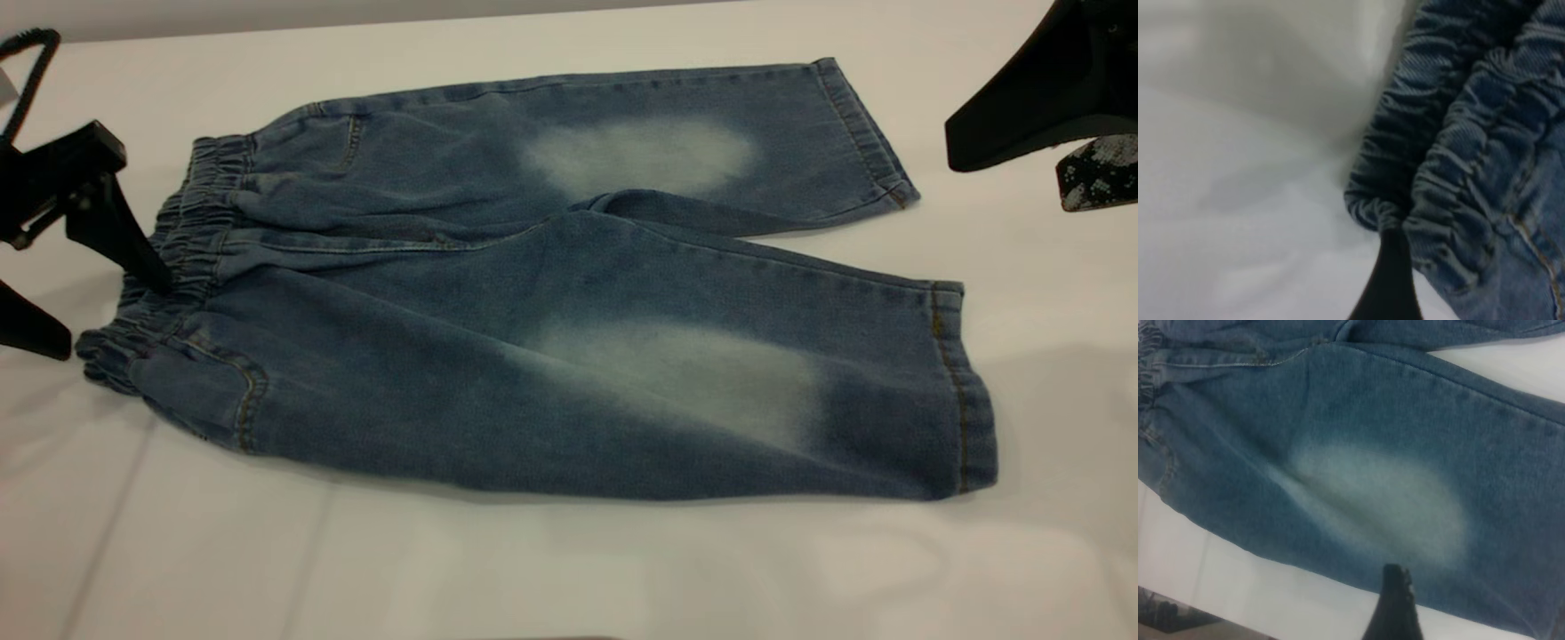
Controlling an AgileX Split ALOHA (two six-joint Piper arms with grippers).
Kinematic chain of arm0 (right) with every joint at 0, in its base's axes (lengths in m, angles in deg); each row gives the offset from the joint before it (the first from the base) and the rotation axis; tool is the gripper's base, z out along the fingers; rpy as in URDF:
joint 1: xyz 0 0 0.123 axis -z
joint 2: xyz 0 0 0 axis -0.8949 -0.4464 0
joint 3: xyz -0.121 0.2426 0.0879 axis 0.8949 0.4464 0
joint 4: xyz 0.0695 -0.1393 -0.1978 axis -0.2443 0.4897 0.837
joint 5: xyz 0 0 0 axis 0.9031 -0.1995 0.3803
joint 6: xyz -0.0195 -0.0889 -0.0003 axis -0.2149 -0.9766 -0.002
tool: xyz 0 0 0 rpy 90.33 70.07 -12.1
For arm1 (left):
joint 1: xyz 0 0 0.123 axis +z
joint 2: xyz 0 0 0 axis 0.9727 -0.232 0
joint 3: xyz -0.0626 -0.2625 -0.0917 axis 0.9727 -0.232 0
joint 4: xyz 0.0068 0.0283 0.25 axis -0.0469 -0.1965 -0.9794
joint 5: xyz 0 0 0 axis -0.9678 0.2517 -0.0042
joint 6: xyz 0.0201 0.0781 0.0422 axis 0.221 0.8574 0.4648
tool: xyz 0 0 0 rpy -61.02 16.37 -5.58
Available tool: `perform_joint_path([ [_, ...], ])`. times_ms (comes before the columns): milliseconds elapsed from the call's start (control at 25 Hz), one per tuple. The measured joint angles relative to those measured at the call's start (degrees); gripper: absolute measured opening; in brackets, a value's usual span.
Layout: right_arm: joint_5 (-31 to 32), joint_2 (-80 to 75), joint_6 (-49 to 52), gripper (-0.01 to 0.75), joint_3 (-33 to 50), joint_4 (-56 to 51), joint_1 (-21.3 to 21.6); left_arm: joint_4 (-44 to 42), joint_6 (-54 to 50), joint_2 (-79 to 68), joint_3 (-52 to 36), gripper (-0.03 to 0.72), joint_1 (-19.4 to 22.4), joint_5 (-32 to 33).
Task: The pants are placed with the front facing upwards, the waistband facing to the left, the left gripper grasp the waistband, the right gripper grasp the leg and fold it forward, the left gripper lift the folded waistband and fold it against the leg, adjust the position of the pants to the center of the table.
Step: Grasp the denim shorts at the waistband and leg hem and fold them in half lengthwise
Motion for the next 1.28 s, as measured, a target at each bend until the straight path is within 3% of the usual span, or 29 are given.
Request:
perform_joint_path([
  [880,-1.24,0.00,-0.11,0.507,0.00,0.00,0.00,0.56,0.17,-6.78,0.43,0.563,0.00,-3.49],
  [1040,-1.24,0.00,-0.11,0.507,0.00,0.00,0.00,0.56,0.43,-6.97,0.43,0.440,0.00,-4.07],
  [1280,-1.07,-0.02,-0.11,0.507,0.00,0.00,0.00,0.69,3.38,-6.99,0.49,0.137,0.00,-4.07],
])
